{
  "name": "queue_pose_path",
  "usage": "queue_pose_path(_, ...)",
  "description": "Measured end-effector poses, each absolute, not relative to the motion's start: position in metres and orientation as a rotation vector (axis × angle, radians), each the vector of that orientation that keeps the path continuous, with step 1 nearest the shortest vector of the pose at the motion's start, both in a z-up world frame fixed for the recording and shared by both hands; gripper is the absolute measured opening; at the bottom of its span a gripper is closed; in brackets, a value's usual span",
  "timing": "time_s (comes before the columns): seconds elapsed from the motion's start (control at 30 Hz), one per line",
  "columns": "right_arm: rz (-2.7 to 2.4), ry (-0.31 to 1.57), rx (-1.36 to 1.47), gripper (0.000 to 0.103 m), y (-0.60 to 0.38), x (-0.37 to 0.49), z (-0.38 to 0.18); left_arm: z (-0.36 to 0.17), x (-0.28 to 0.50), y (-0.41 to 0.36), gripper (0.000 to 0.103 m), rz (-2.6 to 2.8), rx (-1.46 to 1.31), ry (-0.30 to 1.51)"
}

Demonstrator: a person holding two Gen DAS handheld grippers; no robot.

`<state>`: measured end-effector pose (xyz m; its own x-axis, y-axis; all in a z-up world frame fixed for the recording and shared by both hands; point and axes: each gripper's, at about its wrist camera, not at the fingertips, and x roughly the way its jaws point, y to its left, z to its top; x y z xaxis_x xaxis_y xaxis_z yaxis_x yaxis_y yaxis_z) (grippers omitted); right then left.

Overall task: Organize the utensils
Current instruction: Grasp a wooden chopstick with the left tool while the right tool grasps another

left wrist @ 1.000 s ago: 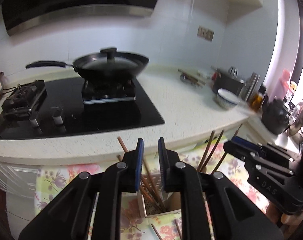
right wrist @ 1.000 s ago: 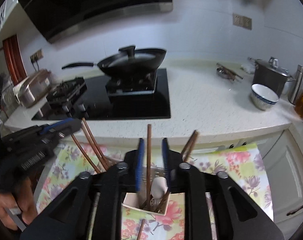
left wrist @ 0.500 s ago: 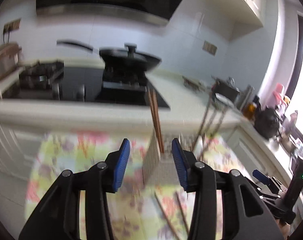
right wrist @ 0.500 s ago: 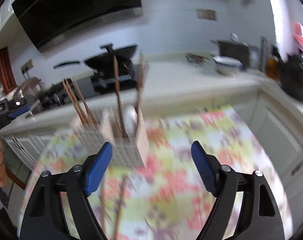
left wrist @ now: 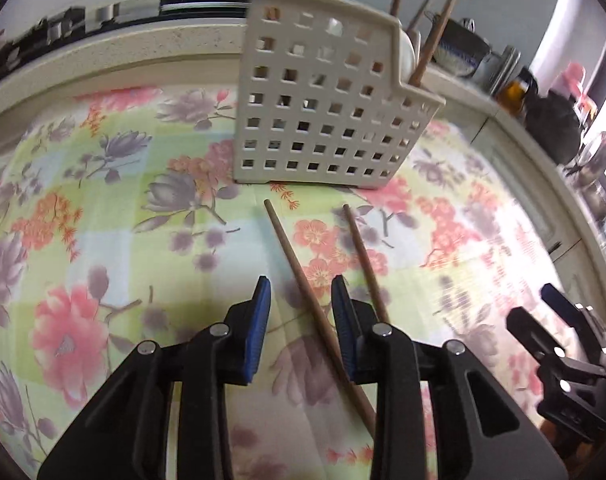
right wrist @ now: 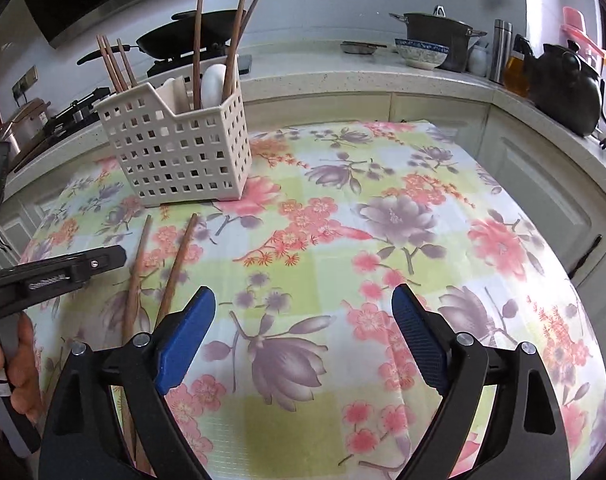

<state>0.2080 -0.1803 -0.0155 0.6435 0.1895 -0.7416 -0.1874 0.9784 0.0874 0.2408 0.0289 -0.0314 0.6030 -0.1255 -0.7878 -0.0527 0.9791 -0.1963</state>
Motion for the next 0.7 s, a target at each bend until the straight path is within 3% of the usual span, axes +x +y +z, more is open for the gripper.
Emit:
queue_pose_path(0.27,0.203,0.854,0.011,0.084,-0.182,0.210,-0.018,-0.045,0.254,0.002,0.030,-0.008,-0.041,0.966)
queue_pose_path(0.43,0.204,0.865,0.021,0.084,-0.183,0.210,-0.019,-0.047,0.250,-0.003,0.015,-0.007,0.049,0.957)
queue_pose_path(0.7,0.199,0.895,0.012,0.084,-0.177,0.211,-0.025,-0.045,0.229,0.026,0.010,-0.049,0.051,0.968)
